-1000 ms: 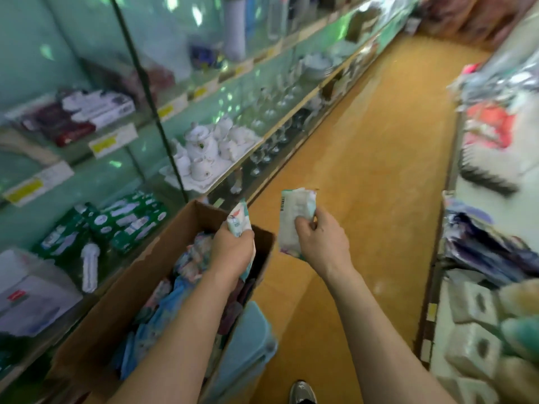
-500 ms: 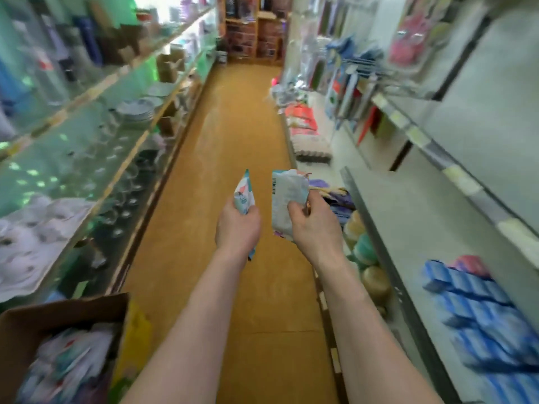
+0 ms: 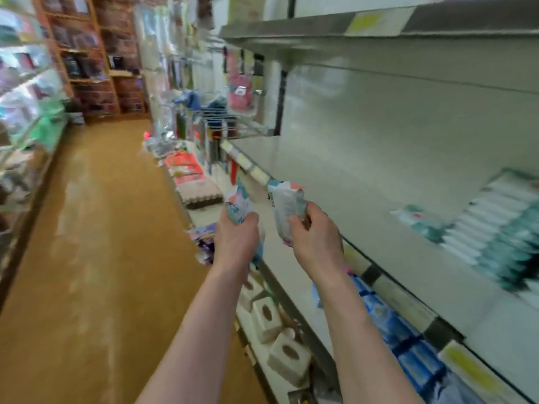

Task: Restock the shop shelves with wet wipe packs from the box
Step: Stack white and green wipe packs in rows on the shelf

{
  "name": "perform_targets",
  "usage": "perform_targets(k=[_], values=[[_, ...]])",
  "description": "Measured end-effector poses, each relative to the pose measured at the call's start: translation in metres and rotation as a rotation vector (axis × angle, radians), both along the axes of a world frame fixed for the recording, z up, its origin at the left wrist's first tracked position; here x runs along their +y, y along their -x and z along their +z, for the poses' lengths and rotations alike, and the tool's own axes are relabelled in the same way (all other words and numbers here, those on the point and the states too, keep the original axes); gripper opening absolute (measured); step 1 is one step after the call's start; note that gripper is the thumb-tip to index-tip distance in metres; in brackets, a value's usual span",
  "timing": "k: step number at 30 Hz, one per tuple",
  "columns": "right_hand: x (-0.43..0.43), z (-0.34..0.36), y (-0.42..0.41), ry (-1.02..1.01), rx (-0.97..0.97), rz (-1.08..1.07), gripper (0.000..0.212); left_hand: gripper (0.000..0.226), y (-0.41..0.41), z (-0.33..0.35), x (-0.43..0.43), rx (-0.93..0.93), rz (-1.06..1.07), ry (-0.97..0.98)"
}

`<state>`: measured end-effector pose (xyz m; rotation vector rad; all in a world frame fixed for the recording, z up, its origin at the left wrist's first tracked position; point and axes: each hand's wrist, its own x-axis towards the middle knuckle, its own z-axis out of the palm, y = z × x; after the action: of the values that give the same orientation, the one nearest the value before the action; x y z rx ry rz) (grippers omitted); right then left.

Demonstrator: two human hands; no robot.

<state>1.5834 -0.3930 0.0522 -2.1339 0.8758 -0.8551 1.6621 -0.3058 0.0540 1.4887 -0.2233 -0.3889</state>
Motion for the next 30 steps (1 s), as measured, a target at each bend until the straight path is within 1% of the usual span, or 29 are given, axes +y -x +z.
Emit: perform_targets(k=[2, 3, 6, 9, 12, 15, 17, 19, 20, 21, 24, 27, 29, 30], values=[[-0.022, 0.004, 0.010, -0.024, -0.012, -0.069, 0.024, 0.007, 0.004, 0.009, -0.027, 0.093, -0.040, 0.075], [-0.033, 0.006, 0.015, -0.036, -0.026, -0.108, 0.023, 0.004, 0.006, 0.015, -0.040, 0.148, -0.064, 0.124], [-0.064, 0.010, 0.030, 0.008, -0.022, -0.236, 0.011, 0.002, 0.009, 0.027, -0.075, 0.367, -0.168, 0.282], [-0.090, 0.011, 0.042, 0.058, 0.016, -0.359, 0.014, 0.009, 0.005, 0.033, -0.106, 0.620, -0.339, 0.426], [-0.111, 0.008, 0.044, 0.130, 0.085, -0.471, 0.021, 0.012, -0.001, 0.038, -0.133, 0.755, -0.544, 0.531], [-0.126, 0.014, 0.045, 0.243, 0.176, -0.588, 0.032, 0.018, -0.010, 0.040, -0.154, 0.748, -0.814, 0.573], [-0.135, 0.019, 0.046, 0.301, 0.228, -0.654, 0.035, 0.034, -0.021, 0.037, -0.169, 0.790, -0.988, 0.584], [-0.143, 0.019, 0.046, 0.369, 0.277, -0.709, 0.035, 0.052, -0.031, 0.034, -0.185, 0.840, -1.117, 0.548], [-0.145, 0.018, 0.043, 0.424, 0.278, -0.730, 0.034, 0.053, -0.034, 0.034, -0.193, 0.833, -1.169, 0.509], [-0.145, 0.017, 0.039, 0.487, 0.268, -0.743, 0.031, 0.049, -0.036, 0.034, -0.201, 0.813, -1.205, 0.466], [-0.147, 0.012, 0.027, 0.652, 0.276, -0.778, 0.018, 0.034, -0.034, 0.040, -0.218, 0.758, -1.235, 0.377], [-0.149, 0.010, 0.023, 0.670, 0.297, -0.741, 0.019, 0.036, -0.033, 0.042, -0.232, 0.758, -1.211, 0.301], [-0.153, 0.010, 0.030, 0.674, 0.314, -0.655, 0.024, 0.030, -0.035, 0.039, -0.243, 0.747, -1.179, 0.252], [-0.156, 0.010, 0.036, 0.613, 0.284, -0.598, 0.027, 0.026, -0.037, 0.038, -0.249, 0.731, -1.180, 0.233]])
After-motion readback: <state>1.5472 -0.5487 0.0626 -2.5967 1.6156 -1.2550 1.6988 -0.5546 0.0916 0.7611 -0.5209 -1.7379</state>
